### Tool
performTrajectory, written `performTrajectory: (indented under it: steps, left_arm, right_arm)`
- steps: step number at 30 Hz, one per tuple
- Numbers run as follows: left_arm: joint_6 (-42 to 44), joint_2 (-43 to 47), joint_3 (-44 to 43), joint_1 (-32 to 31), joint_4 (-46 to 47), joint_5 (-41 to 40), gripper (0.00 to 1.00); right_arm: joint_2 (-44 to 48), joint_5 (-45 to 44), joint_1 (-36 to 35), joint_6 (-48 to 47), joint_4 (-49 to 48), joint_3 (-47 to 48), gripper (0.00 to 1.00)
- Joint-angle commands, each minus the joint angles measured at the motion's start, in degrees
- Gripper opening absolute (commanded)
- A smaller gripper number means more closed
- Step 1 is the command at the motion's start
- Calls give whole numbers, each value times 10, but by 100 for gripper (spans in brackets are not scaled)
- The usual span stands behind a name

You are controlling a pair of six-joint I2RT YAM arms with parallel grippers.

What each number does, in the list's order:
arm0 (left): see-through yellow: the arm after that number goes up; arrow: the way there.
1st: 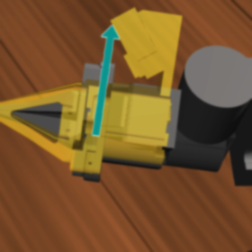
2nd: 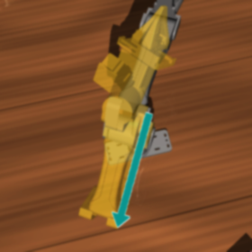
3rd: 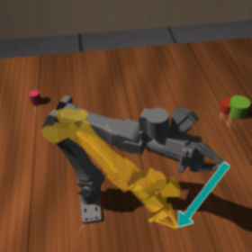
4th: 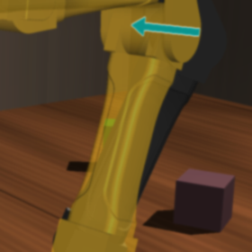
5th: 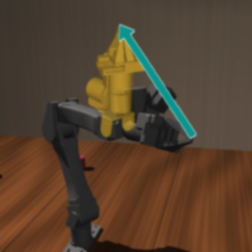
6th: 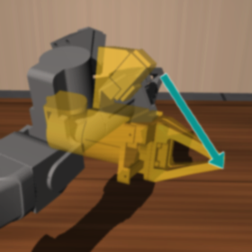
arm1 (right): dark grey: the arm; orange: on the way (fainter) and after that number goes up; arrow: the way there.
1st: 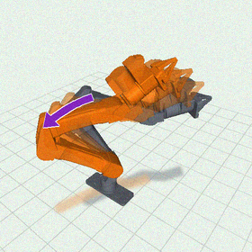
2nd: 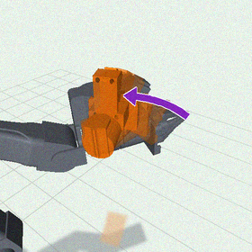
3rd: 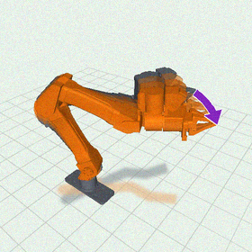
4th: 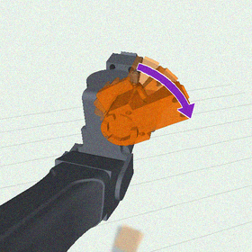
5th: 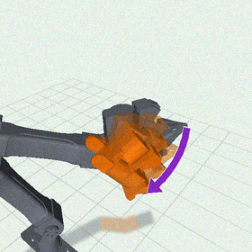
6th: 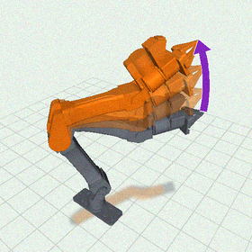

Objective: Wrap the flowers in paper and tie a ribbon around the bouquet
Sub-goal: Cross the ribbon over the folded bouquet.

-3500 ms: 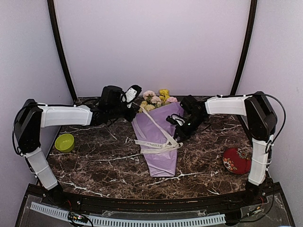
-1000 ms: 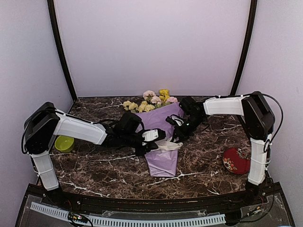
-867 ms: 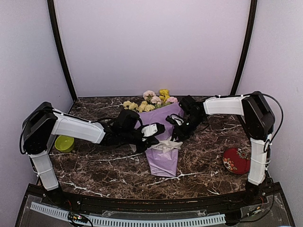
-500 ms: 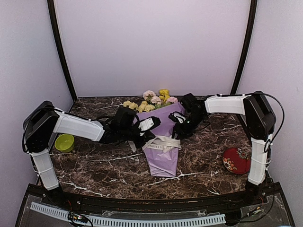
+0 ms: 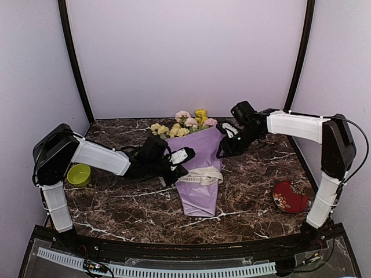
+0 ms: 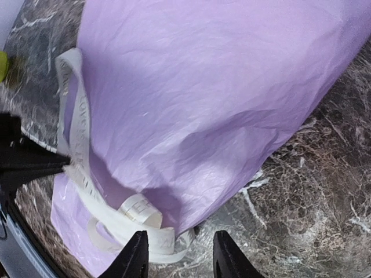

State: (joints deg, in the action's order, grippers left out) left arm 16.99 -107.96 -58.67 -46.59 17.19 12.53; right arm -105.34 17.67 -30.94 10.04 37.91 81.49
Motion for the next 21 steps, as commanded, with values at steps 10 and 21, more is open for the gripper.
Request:
performTrajectory:
  steps: [10,21]
  left_arm:
    - [-28,-2,14,6,19,10,0]
    - [-33,-3,21,7,30,8,0]
  right_arm:
    - [28,-53,-143,-32,-75,-72,38]
    - [-16,-74,-186,-54,-47,-54,44]
